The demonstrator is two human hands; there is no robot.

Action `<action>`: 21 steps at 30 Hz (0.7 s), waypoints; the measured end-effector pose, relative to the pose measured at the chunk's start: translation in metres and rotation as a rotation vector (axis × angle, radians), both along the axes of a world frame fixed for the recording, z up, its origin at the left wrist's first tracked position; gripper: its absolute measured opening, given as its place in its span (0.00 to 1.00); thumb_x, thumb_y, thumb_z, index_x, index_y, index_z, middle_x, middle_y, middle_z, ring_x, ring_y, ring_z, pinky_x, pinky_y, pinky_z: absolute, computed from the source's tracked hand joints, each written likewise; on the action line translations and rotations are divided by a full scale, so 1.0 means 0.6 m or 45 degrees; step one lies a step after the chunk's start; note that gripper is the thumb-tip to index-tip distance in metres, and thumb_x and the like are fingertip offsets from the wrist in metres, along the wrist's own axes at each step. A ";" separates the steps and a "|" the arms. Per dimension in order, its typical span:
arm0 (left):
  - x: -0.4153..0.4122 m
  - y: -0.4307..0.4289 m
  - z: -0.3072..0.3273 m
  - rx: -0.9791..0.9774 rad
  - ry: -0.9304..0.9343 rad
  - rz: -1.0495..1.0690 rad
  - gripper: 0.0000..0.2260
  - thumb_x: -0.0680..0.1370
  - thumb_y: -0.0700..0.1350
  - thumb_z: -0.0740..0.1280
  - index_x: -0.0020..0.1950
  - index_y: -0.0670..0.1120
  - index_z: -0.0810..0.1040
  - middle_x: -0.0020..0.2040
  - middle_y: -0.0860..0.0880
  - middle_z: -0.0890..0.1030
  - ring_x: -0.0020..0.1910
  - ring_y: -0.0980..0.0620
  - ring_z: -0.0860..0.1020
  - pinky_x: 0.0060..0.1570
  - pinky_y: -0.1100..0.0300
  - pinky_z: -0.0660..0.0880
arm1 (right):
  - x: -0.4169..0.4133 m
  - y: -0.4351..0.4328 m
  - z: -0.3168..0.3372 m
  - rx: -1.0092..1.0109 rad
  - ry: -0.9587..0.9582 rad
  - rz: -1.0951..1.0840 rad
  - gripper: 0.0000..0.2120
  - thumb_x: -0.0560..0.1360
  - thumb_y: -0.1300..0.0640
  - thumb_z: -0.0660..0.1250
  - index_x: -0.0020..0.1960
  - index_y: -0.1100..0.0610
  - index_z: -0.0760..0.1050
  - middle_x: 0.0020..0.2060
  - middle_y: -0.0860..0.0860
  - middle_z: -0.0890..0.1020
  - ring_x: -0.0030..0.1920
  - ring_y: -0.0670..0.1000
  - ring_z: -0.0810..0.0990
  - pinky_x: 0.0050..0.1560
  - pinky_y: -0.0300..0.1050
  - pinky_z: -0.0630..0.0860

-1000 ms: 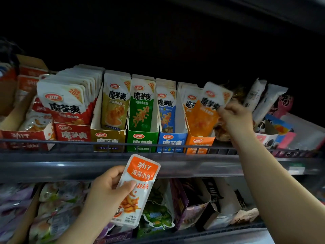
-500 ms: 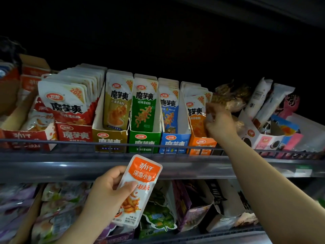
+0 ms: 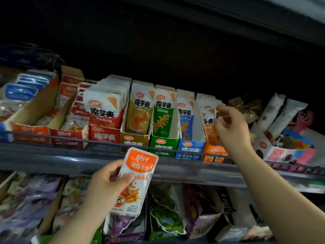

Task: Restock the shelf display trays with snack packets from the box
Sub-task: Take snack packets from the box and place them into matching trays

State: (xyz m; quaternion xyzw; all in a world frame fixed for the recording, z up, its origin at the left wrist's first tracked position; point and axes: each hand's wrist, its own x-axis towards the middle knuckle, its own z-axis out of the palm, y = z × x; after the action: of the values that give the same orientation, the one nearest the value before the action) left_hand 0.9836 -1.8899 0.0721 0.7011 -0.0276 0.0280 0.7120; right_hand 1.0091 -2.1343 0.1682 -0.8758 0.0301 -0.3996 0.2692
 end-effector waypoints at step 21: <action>-0.004 0.199 0.028 -0.157 -0.170 0.582 0.10 0.69 0.37 0.72 0.33 0.44 0.73 0.30 0.46 0.79 0.30 0.50 0.77 0.32 0.56 0.74 | 0.027 0.403 -0.002 -0.191 0.732 1.069 0.07 0.73 0.60 0.67 0.38 0.53 0.72 0.36 0.46 0.77 0.38 0.46 0.76 0.46 0.42 0.74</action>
State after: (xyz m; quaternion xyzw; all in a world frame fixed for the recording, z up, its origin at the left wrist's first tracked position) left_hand 0.9811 -1.7707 0.0887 0.6411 0.0864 0.2363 0.7251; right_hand 1.0252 -1.8925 0.1671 -0.9037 -0.2802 -0.0010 0.3236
